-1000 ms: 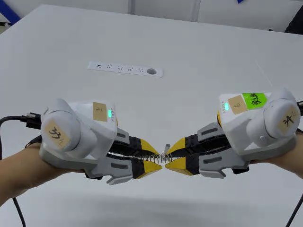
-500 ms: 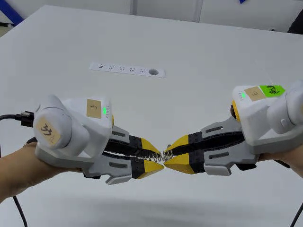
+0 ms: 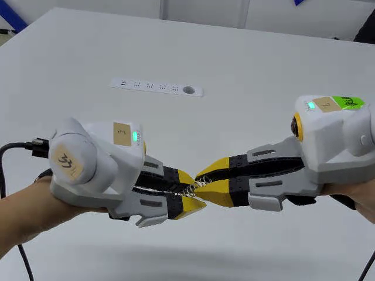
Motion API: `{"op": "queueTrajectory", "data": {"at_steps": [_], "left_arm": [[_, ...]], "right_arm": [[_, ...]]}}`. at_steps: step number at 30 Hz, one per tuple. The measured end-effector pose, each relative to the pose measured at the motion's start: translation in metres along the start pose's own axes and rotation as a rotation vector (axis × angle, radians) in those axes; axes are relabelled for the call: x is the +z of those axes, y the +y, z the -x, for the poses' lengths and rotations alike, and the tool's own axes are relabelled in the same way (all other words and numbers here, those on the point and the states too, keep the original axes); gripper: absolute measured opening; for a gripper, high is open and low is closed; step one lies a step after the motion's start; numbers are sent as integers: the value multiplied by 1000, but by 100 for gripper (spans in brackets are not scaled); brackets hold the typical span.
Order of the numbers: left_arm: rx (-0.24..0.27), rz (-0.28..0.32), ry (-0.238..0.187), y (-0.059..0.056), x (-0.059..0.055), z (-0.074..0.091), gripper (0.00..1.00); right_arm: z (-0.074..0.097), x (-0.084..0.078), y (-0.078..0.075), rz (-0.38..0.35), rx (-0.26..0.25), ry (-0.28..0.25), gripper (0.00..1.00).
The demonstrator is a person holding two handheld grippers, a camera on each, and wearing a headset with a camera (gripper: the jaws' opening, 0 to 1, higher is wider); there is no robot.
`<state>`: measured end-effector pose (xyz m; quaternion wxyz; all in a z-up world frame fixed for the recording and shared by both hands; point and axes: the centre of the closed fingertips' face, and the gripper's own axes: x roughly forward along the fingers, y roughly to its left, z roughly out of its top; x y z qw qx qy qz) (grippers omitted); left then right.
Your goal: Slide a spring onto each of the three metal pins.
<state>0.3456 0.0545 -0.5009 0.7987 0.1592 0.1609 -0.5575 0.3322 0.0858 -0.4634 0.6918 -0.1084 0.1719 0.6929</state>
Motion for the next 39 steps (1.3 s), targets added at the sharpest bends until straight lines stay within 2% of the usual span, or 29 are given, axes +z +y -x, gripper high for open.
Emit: {"op": "queueTrajectory", "data": {"at_steps": [6, 9, 12, 15, 18, 21, 26, 29, 32, 35, 39], "left_arm": [[-5, 1, -3, -1, 3, -3, 11], [-1, 6, -2, -1, 2, -4, 11], [11, 7, 2, 2, 1, -4, 11], [10, 52, -15, 4, 3, -1, 12], [33, 48, -19, 9, 2, 1, 12], [76, 37, -9, 19, -2, 3, 17], [101, 69, -34, 28, 2, 7, 36], [120, 62, -13, 33, -3, 10, 42], [154, 58, 18, 39, -13, 14, 52], [182, 75, 34, 45, -21, 19, 58], [246, 169, -7, 58, -26, 25, 65]], "right_arm": [[-5, 10, 2, 0, -8, -26, 11], [-9, 11, 2, 22, -22, -13, 11], [-10, 11, 0, 38, -35, -5, 11], [-9, 12, -2, 31, -38, -10, 11], [-8, 15, -6, 33, -51, -9, 11], [-6, 21, -16, 27, -78, -19, 11], [3, 24, -36, 26, -126, -36, 11], [8, 21, -49, 14, -167, -32, 11], [13, 19, -64, -42, -211, -63, 11], [17, 8, -80, -70, -268, -45, 11], [17, -11, -104, -143, -344, -20, 11]]}}
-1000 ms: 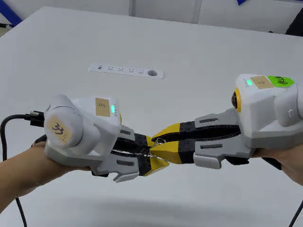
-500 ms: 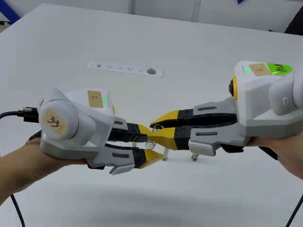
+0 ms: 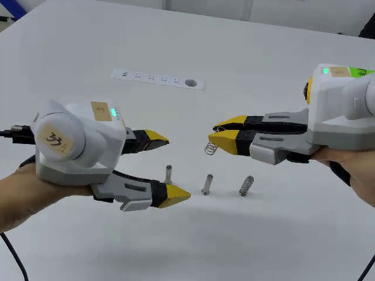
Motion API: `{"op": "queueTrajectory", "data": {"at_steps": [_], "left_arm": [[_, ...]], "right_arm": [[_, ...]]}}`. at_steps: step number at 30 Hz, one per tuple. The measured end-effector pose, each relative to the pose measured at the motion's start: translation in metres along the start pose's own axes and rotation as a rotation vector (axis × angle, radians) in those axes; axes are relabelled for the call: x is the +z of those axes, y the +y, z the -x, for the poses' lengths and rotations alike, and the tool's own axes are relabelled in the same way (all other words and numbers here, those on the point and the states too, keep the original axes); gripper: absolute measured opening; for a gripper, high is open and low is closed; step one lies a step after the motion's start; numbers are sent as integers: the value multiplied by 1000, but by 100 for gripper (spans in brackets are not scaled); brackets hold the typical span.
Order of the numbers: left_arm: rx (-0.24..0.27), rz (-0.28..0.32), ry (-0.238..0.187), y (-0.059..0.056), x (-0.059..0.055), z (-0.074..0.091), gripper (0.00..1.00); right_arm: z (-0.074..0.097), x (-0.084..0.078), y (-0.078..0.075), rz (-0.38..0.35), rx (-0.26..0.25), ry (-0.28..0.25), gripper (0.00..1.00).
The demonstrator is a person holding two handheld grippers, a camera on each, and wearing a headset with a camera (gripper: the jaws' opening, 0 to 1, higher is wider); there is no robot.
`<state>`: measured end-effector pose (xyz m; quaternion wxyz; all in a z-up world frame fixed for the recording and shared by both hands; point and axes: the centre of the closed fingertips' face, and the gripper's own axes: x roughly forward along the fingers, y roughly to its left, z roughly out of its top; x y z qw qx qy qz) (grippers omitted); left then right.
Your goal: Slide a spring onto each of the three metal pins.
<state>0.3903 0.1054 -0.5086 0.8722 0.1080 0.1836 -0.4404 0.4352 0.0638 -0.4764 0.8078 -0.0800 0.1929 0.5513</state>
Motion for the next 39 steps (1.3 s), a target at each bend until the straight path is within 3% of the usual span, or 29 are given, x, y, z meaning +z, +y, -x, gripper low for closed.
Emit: {"op": "queueTrajectory", "data": {"at_steps": [4, 8, 12, 19, 25, 39], "left_arm": [[44, -6, -13, 11, 1, 3, 73], [59, 6, -19, 18, -1, 6, 79], [117, 6, -27, 29, -5, 11, 88], [150, 50, -38, 36, -11, 15, 99], [175, 69, -29, 42, -17, 18, 100], [181, 81, -3, 39, -27, 21, 99]], "right_arm": [[-9, -18, -12, 4, -37, 51, 11], [-19, -38, -13, 0, -36, 100, 11], [-25, -51, -16, -10, -32, 124, 11], [-35, -66, -25, -27, -47, 159, 11], [-40, -74, -23, -25, -41, 186, 11], [-43, -97, -26, -26, -41, 230, 11]]}}
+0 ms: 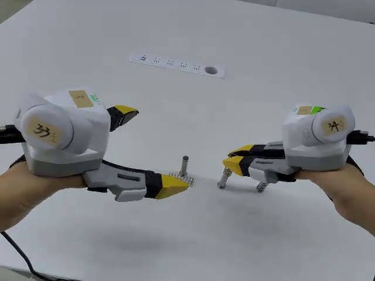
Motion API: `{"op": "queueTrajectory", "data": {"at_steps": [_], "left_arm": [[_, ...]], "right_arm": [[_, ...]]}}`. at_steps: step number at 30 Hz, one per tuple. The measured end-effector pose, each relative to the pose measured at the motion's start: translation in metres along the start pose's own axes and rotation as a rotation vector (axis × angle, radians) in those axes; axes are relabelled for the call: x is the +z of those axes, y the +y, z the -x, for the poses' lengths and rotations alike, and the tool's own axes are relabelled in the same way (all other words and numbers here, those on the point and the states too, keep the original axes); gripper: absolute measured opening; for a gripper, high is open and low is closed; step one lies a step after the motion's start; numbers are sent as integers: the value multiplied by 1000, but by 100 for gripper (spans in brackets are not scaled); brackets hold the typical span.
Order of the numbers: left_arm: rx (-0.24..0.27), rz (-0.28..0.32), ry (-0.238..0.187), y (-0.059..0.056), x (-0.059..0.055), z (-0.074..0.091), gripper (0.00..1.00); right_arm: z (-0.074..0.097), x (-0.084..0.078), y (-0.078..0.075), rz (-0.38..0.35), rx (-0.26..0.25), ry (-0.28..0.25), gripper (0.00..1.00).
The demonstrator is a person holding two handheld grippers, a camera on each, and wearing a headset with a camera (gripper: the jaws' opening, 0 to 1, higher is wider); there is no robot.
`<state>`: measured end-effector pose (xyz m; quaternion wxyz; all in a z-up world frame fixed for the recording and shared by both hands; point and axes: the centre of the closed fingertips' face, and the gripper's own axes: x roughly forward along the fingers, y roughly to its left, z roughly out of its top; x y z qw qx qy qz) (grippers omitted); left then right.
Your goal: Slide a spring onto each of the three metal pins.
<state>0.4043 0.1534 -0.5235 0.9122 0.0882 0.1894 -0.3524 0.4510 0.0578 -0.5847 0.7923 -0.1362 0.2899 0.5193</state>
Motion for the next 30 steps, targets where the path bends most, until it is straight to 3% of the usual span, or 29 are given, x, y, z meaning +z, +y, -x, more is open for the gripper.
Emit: {"op": "queueTrajectory", "data": {"at_steps": [14, 18, 30], "left_arm": [[16, -3, 19, 4, -5, 7, 96], [17, 0, 28, 5, -7, 10, 95], [24, -2, 39, 7, -9, 11, 95]], "right_arm": [[-18, -22, 1, 52, -14, 29, 11], [-23, -29, -2, 110, -28, 56, 11], [-28, -33, -7, 103, -28, 53, 12]]}}
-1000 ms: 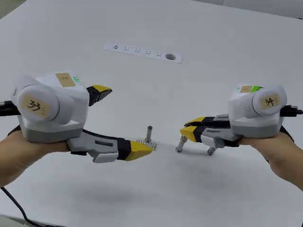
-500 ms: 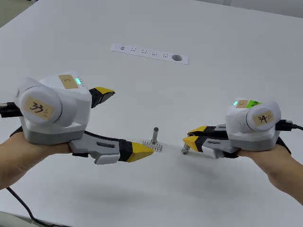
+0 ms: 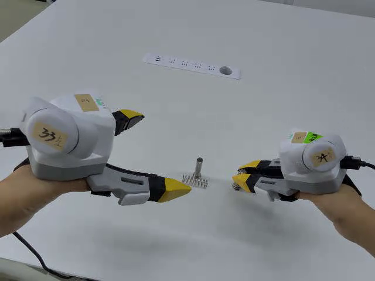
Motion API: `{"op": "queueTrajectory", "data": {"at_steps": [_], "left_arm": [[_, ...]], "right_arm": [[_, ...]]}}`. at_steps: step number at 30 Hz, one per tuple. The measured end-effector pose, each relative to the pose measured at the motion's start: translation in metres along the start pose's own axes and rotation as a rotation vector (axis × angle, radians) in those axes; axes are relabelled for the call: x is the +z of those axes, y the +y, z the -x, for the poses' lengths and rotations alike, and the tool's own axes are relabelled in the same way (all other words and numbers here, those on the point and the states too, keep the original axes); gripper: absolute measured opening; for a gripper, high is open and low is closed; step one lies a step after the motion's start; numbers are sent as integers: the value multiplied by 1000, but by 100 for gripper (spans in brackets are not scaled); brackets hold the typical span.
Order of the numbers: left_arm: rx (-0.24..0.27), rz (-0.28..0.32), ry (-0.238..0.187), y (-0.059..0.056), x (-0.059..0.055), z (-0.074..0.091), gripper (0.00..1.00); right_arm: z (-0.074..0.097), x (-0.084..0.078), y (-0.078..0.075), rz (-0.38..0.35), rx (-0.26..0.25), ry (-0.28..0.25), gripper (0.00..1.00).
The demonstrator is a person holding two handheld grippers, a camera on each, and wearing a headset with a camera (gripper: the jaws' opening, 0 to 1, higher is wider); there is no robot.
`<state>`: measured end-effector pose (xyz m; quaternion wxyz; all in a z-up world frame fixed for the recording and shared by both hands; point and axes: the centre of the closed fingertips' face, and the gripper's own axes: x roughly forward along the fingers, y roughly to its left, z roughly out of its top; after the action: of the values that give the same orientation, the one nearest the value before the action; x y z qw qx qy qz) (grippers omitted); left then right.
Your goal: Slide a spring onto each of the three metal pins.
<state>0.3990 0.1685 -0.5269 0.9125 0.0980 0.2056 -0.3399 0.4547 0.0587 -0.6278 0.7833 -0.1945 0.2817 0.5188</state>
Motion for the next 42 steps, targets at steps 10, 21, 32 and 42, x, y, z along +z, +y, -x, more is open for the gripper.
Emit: {"op": "queueTrajectory", "data": {"at_steps": [10, 21, 32, 42], "left_arm": [[-7, -10, 12, -2, -2, 0, 94], [-19, -24, 29, -4, -8, 0, 93], [-2, -9, 21, 1, -14, 4, 92], [-21, -3, 51, 1, -29, 7, 91]], "right_arm": [[2, 3, 3, -25, 1, -5, 17], [15, 39, 15, 96, 25, -5, 22], [-15, 36, 43, 229, 136, 116, 23], [-34, 23, 43, 243, 152, 194, 23]]}}
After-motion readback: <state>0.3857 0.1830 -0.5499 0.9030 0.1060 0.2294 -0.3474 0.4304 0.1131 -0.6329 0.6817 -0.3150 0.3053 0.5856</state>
